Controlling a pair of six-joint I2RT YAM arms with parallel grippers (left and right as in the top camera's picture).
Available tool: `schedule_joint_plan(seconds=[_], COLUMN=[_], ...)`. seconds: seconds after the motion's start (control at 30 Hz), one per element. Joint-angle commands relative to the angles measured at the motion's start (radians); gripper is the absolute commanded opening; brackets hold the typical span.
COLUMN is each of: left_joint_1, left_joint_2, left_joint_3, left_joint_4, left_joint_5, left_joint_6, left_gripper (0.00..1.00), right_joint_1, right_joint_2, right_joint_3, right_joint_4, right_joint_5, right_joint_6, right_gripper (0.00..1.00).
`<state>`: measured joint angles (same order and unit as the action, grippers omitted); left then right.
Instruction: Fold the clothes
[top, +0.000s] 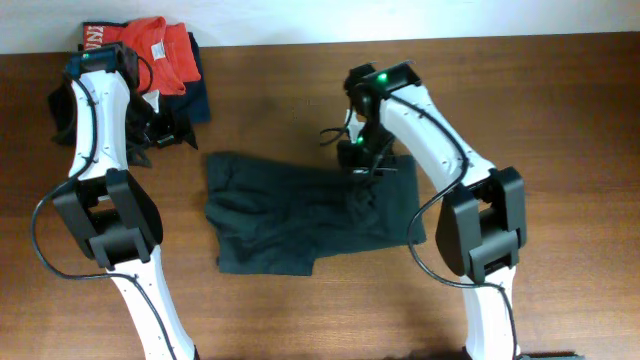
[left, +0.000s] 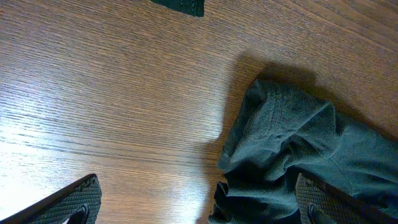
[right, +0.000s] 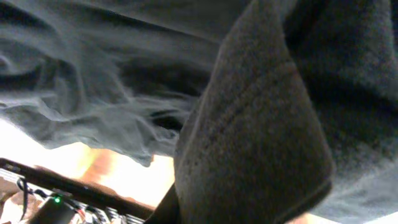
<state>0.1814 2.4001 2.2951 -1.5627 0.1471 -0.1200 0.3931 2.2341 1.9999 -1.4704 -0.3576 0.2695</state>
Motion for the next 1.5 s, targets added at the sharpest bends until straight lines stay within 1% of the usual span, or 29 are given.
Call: schedule_joint_plan(seconds=[0.0,0.03,0.07,0.13,0.27,0.4,0.5,0.53,0.6,0.73,0.9,1.0,1.07,1.17,1.23,1.3,1.37,1.4,1.43,1.47], left_joint_1=[-0.005,-0.005,-0.005,-0.005,-0.005,-0.005,-0.005,-0.007,-0.017,-0.049,-0.089,-0.086,-0.076,-0.066,-0.05,-0.021,0.021,0.044,0.067,0.08], left_joint_2=[0.007,0.007,0.007,0.007,0.007,0.006,0.002,-0.011,-0.051,-0.148,-0.301,-0.376,-0.425,-0.431,-0.431,-0.431,-0.431,-0.431,-0.43,-0.43], left_joint_3=[0.015,0.015,0.015,0.015,0.015,0.026,0.109,0.127,0.137,0.137,0.111,0.025,-0.121,-0.259,-0.382,-0.461,-0.52,-0.548,-0.58,-0.61], left_joint_4=[0.001,0.001,0.0,-0.001,-0.01,-0.042,-0.127,-0.126,-0.126,-0.126,-0.126,-0.126,-0.126,-0.124,-0.064,0.031,0.114,0.154,0.196,0.23], left_joint_5=[0.014,0.014,0.014,0.014,0.014,0.014,0.014,0.042,0.102,0.101,0.093,0.047,0.052,0.077,0.132,0.163,0.204,0.256,0.31,0.326], left_joint_6=[0.002,0.002,0.002,0.002,0.002,0.003,0.007,0.032,0.072,0.072,0.068,0.068,0.068,0.068,0.069,0.069,0.071,0.109,0.163,0.171], left_gripper=[0.99,0.99,0.99,0.99,0.99,0.99,0.97,0.96,0.96,0.96,0.96,0.99,0.99,0.99,0.99,0.99,0.99,0.99,0.99,0.99], right_joint_1=[0.034,0.039,0.04,0.032,-0.002,-0.057,-0.113,-0.133,-0.162,-0.206,-0.213,-0.213,-0.219,-0.238,-0.267,-0.309,-0.352,-0.378,-0.413,-0.437], right_joint_2=[0.0,0.0,0.0,0.0,-0.001,-0.001,-0.001,-0.001,-0.001,-0.001,-0.001,-0.013,-0.041,-0.084,-0.15,-0.22,-0.275,-0.3,-0.324,-0.335], right_joint_3=[-0.003,-0.003,-0.003,-0.003,-0.003,-0.003,-0.003,-0.003,-0.003,-0.003,-0.003,-0.003,-0.002,-0.002,-0.002,0.0,0.0,0.0,0.0,0.0], right_joint_4=[0.023,0.024,0.023,0.011,-0.053,-0.079,-0.106,-0.113,-0.12,-0.15,-0.2,-0.206,-0.19,-0.17,-0.139,-0.117,-0.104,-0.104,-0.108,-0.112], right_joint_5=[-0.005,-0.003,0.003,0.002,0.002,0.002,0.002,0.002,0.002,0.003,0.003,0.003,0.005,0.05,0.156,0.244,0.29,0.307,0.311,0.31], right_joint_6=[0.043,0.043,0.042,0.041,0.003,-0.024,-0.029,-0.03,-0.03,-0.03,-0.056,-0.055,-0.055,-0.051,0.008,0.054,0.057,0.057,0.043,0.027], right_gripper=[0.51,0.74,0.87,0.91,0.95,0.97,0.98,0.98,0.98,0.98,0.93,0.91,0.91,0.91,0.91,0.92,0.95,0.99,0.99,0.99])
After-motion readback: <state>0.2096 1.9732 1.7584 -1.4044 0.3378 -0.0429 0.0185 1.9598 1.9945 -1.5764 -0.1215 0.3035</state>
